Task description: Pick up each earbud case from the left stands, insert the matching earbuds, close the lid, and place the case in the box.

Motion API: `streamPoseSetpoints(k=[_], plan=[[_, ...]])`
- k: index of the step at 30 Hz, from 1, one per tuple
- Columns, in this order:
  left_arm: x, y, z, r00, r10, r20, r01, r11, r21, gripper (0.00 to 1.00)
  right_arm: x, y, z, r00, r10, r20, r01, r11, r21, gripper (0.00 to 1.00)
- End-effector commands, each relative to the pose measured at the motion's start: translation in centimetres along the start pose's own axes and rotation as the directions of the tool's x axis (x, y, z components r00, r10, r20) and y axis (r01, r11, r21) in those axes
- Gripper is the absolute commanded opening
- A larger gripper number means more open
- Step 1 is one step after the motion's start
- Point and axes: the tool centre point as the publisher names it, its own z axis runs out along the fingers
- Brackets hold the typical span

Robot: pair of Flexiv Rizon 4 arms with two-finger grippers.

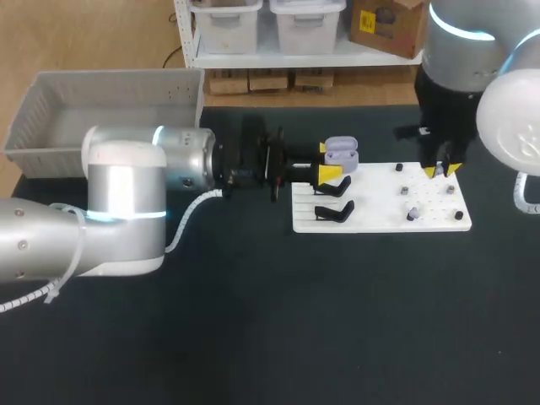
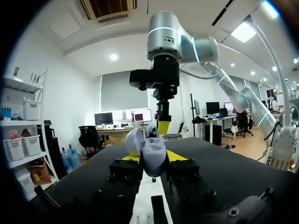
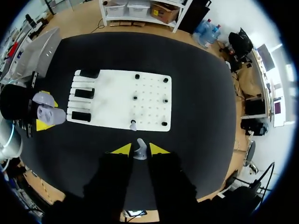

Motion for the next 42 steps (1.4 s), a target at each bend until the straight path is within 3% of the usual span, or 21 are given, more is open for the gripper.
streamPoseSetpoints(k=[1, 11, 28, 35, 42], plan=[[0.1, -0.2, -0.2, 1.0, 0.003, -0.003, -0.003, 1.0, 0.008, 0.0, 0.0, 0.7, -0.6, 0.999, 0.039, -0.009, -0.039, 0.999, 0.015, 0.0], [0.4, -0.4, -0.5, 1.0, -0.003, -0.022, 0.004, 1.0, 0.029, 0.0, 0.7, 0.7, 0.3, 0.988, 0.142, -0.068, -0.142, 0.99, -0.004, 0.0], [0.4, -0.4, -0.5, 1.0, -0.003, -0.022, 0.004, 1.0, 0.029, 0.0, 0.7, 0.7, 0.3, 0.988, 0.142, -0.068, -0.142, 0.99, -0.004, 0.0], [0.4, -0.4, -0.5, 1.0, -0.003, -0.022, 0.004, 1.0, 0.029, 0.0, 0.4, 4.4, -1.8, 0.964, 0.264, -0.017, -0.263, 0.964, 0.031, 0.0], [0.4, -0.4, -0.5, 1.0, -0.003, -0.022, 0.004, 1.0, 0.029, 0.0, 0.3, 7.3, -2.9, 0.902, 0.429, -0.034, -0.426, 0.901, 0.081, 0.0]])
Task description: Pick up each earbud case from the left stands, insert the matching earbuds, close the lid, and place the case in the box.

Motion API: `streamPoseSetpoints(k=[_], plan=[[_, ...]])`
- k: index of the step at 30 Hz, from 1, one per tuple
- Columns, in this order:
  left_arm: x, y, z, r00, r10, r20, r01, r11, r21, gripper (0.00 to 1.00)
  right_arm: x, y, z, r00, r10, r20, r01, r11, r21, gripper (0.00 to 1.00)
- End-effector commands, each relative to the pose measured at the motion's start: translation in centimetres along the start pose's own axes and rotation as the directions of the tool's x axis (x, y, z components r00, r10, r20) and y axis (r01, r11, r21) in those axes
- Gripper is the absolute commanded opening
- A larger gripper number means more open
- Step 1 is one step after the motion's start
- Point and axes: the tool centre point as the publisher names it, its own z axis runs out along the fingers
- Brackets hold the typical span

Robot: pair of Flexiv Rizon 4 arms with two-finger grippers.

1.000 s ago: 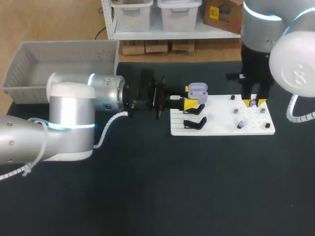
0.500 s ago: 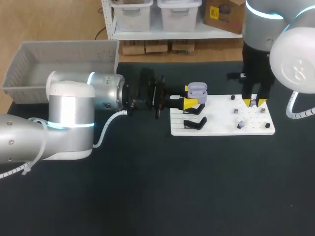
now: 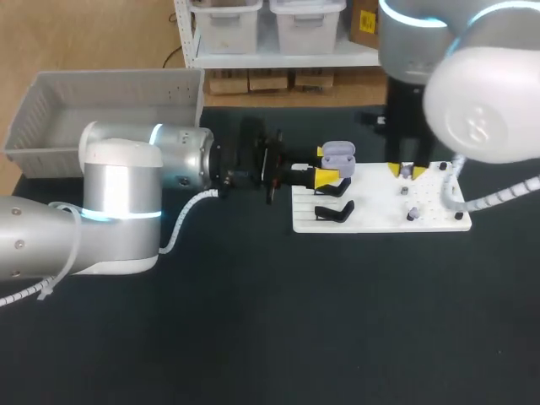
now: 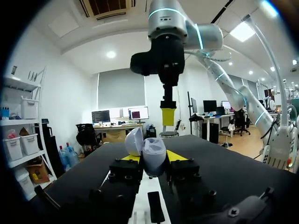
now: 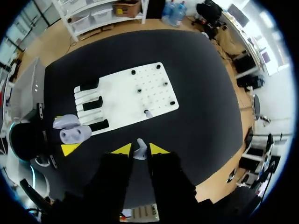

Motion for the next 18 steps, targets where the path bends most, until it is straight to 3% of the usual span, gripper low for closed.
streamPoseSetpoints(k=[1, 12, 18], plan=[[0.0, 0.1, 0.0, 1.0, 0.0, 0.0, 0.0, 1.0, 0.001, 0.0, 0.1, 1.9, -0.7, 0.999, 0.046, -0.016, -0.045, 0.998, 0.054, 0.0], [0.5, -0.8, 0.0, 1.0, 0.0, -0.019, 0.001, 1.0, 0.016, 0.0, 0.8, 4.6, -3.4, 0.994, 0.108, -0.013, -0.107, 0.992, 0.062, 0.0], [0.4, -1.1, 0.1, 1.0, -0.003, -0.012, 0.003, 1.0, 0.016, 0.0, 0.7, 5.2, -3.1, 0.988, 0.142, -0.055, -0.14, 0.989, 0.051, 0.0]])
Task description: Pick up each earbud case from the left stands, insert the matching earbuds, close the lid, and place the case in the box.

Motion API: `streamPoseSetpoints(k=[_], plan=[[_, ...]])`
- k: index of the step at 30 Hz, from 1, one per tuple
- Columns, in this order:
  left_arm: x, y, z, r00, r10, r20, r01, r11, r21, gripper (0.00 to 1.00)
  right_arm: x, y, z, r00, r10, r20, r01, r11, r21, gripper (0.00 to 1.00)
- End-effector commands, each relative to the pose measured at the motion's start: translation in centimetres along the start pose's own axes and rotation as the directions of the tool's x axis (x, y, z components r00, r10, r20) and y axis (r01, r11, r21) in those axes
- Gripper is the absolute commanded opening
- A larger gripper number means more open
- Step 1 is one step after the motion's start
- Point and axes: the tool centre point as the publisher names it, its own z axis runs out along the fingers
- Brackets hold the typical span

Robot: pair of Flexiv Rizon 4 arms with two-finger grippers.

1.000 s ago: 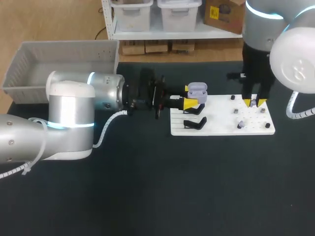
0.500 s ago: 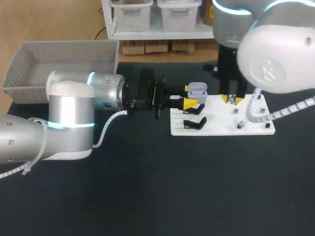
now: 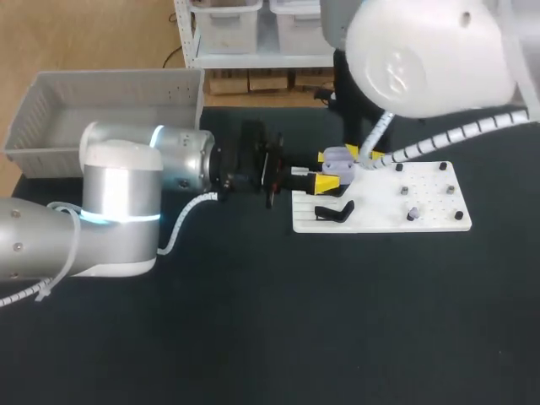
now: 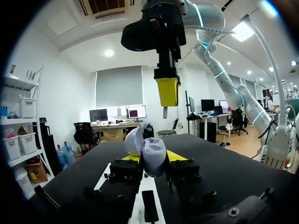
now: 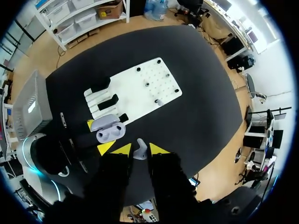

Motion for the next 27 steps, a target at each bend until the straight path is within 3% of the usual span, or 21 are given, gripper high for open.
streamPoseSetpoints(k=[1, 15, 18, 22, 27], plan=[[0.0, -0.1, 0.0, 1.0, 0.001, 0.0, -0.001, 1.0, -0.006, 0.0, -0.6, 0.4, 0.1, 1.0, -0.001, -0.013, 0.001, 1.0, 0.013, 0.0], [0.0, -0.1, 0.0, 1.0, 0.001, 0.0, -0.001, 1.0, -0.006, 0.0, -0.6, 0.4, 0.1, 1.0, -0.001, -0.013, 0.001, 1.0, 0.013, 0.0], [0.0, -0.1, 0.0, 1.0, 0.001, 0.0, -0.001, 1.0, -0.006, 0.0, -0.7, 1.2, 0.1, 0.994, 0.106, 0.02, -0.106, 0.994, 0.021, 0.0], [0.0, -0.1, 0.0, 1.0, 0.001, 0.0, -0.001, 1.0, -0.006, 0.0, -0.6, 2.2, 0.0, 0.97, 0.242, -0.028, -0.243, 0.97, -0.019, 0.0], [0.0, -0.1, 0.0, 1.0, 0.001, 0.0, -0.001, 1.0, -0.006, 0.0, -0.4, 2.8, -0.1, 0.938, 0.345, -0.042, -0.345, 0.939, 0.007, 0.0]])
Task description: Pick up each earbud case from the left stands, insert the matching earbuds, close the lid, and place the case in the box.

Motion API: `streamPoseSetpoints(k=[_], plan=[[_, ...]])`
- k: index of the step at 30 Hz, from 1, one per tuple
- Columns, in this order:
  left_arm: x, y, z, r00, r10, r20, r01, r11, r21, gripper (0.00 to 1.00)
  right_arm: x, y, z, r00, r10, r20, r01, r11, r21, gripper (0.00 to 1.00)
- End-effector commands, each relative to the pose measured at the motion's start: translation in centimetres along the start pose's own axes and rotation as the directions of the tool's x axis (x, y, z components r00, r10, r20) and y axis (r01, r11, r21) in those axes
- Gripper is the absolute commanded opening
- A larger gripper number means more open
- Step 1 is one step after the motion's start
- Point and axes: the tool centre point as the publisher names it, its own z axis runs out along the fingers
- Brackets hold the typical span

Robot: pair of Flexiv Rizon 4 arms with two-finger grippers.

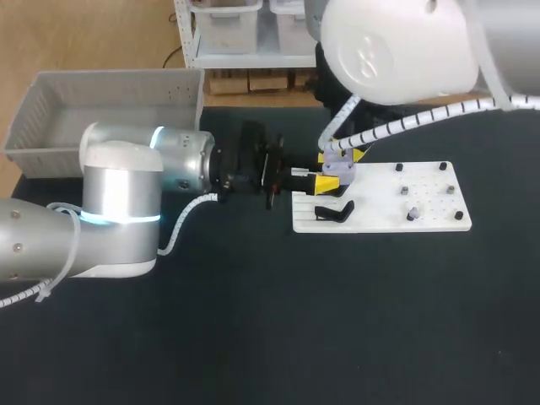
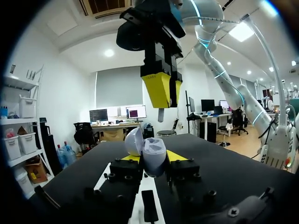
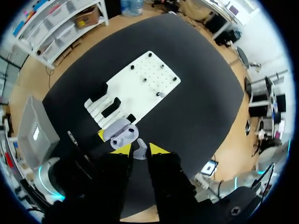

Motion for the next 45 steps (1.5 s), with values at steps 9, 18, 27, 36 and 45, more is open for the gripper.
streamPoseSetpoints(k=[9, 18, 27, 36, 45], plan=[[0.0, -0.1, 0.0, 1.0, 0.002, -0.001, -0.002, 1.0, -0.004, 0.0, 0.1, 0.6, 0.0, 0.993, 0.103, -0.056, -0.099, 0.993, 0.067, 0.0], [0.0, -0.1, 0.0, 1.0, 0.002, -0.001, -0.002, 1.0, -0.004, 0.0, -0.1, 1.5, 0.5, 0.993, 0.089, -0.084, -0.081, 0.993, 0.086, 0.0], [0.0, -0.1, 0.0, 1.0, 0.002, -0.001, -0.002, 1.0, -0.004, 0.0, -0.6, 1.9, 1.3, 0.989, 0.09, -0.116, -0.079, 0.993, 0.092, 0.0], [0.0, -0.1, 0.0, 1.0, 0.002, -0.001, -0.002, 1.0, -0.004, 0.0, -1.0, 1.9, 1.7, 0.986, 0.097, -0.133, -0.086, 0.992, 0.088, 0.0], [0.0, -0.1, 0.0, 1.0, 0.002, -0.001, -0.002, 1.0, -0.004, 0.0, -1.1, 1.8, 2.2, 0.983, 0.107, -0.152, -0.092, 0.991, 0.098, 0.0]])
